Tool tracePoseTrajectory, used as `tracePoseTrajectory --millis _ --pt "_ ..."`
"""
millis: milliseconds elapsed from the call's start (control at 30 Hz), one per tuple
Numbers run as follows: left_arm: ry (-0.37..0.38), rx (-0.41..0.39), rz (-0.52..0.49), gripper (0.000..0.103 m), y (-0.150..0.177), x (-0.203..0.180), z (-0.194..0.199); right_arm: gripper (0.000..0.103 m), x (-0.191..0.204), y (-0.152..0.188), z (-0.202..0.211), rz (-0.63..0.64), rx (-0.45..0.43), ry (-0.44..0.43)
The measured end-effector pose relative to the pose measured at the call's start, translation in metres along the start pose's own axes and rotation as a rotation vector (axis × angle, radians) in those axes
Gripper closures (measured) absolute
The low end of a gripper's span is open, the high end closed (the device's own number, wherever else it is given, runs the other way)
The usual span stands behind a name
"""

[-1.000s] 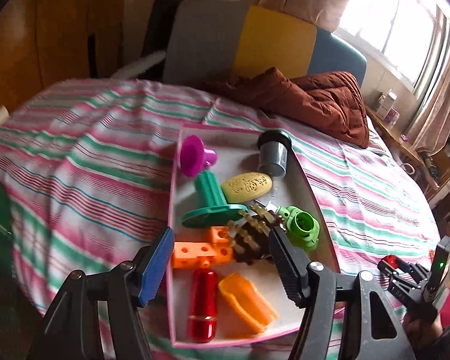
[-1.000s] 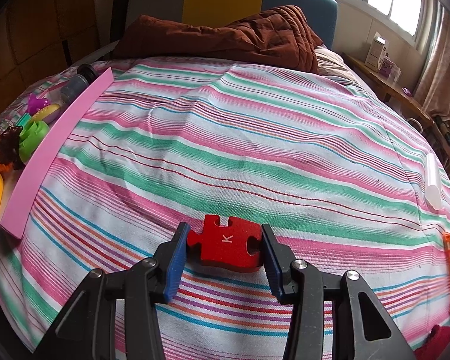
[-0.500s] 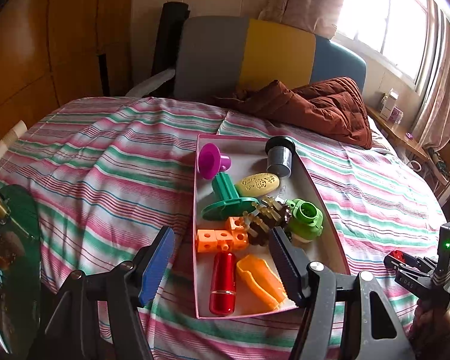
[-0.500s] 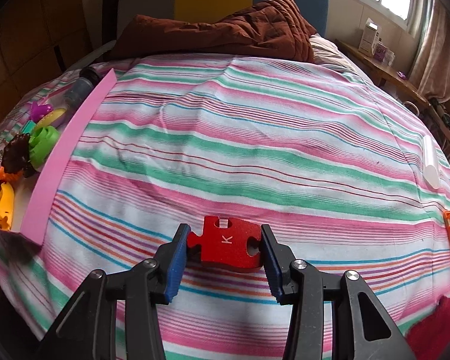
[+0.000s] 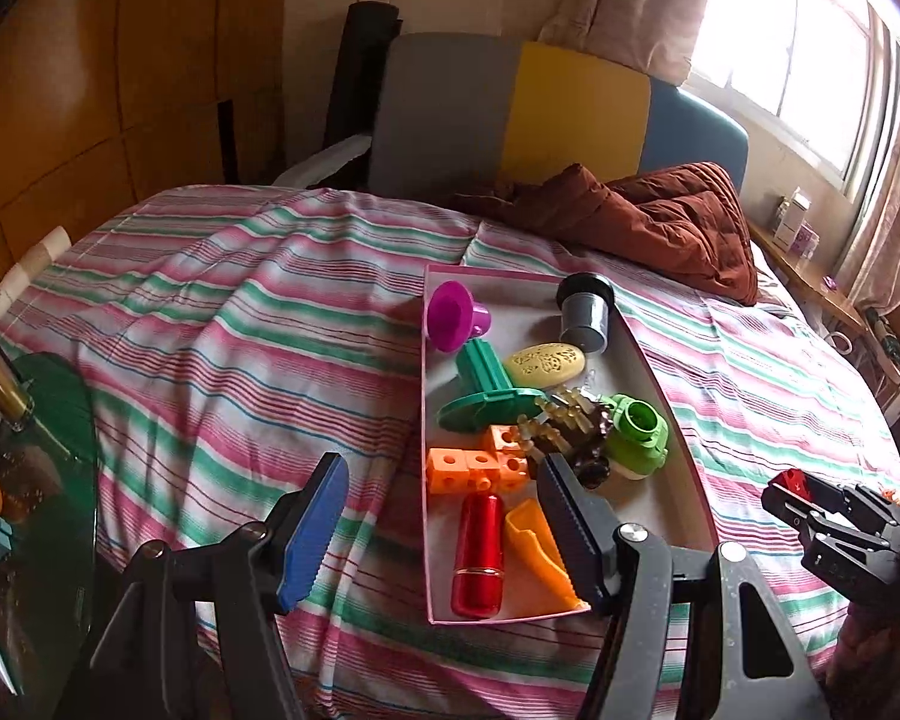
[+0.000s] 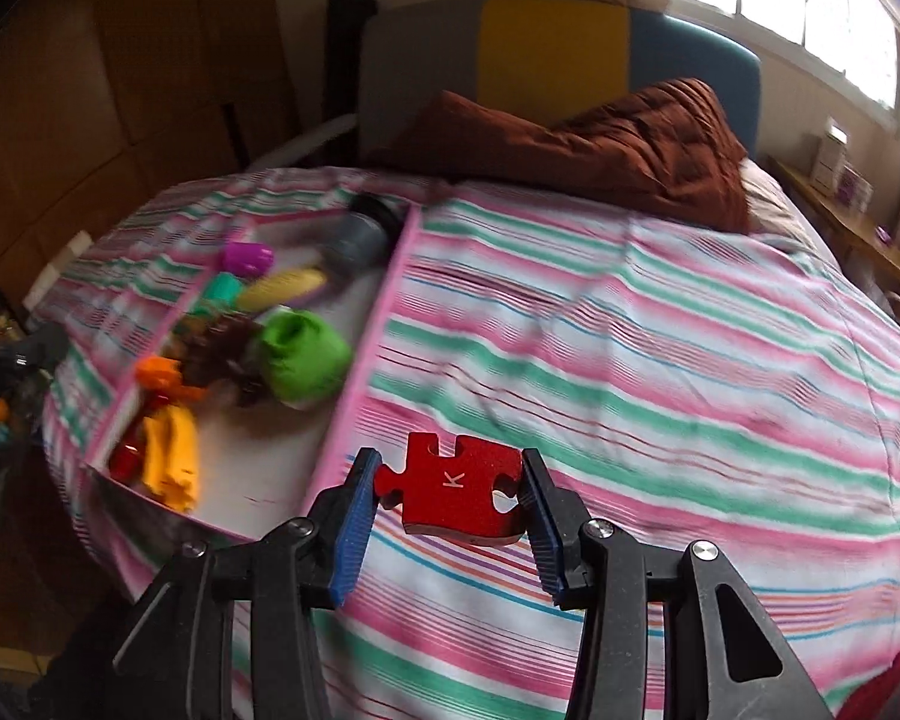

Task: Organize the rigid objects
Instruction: 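Carry the red K puzzle piece onto the tray and open the right gripper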

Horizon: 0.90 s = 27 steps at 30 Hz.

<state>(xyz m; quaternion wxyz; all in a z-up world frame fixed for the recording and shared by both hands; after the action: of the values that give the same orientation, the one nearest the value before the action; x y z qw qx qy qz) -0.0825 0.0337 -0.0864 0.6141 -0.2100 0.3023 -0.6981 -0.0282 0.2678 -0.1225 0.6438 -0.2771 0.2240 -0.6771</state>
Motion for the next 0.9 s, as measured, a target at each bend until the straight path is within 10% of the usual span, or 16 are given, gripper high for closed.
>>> tracePoseTrajectory --millis 367,900 --pt "-0.04 0.003 0.046 0.037 0.004 0.027 0.0 0.056 0.092 -0.012 -0.039 0.157 0.058 -0.131" --pt "-0.1 -0.044 0.035 0.037 -0.002 0.036 0.01 0.053 0.106 0.007 -0.087 0.13 0.149 -0.097"
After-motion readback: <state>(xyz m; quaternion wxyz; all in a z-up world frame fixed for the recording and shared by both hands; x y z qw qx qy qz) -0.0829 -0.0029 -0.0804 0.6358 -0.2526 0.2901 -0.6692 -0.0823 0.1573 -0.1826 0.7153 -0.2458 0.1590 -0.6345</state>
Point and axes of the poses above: each gripper's, at about its wrist camera, not at the fingertips, and z roughly against the way its jaws point, x to its left, y to its underside, the point moved 9 cm from there along -z, roughly the way its jaws point, and after that the axes turned 3 degrees about -y, right-handed, at the moved point
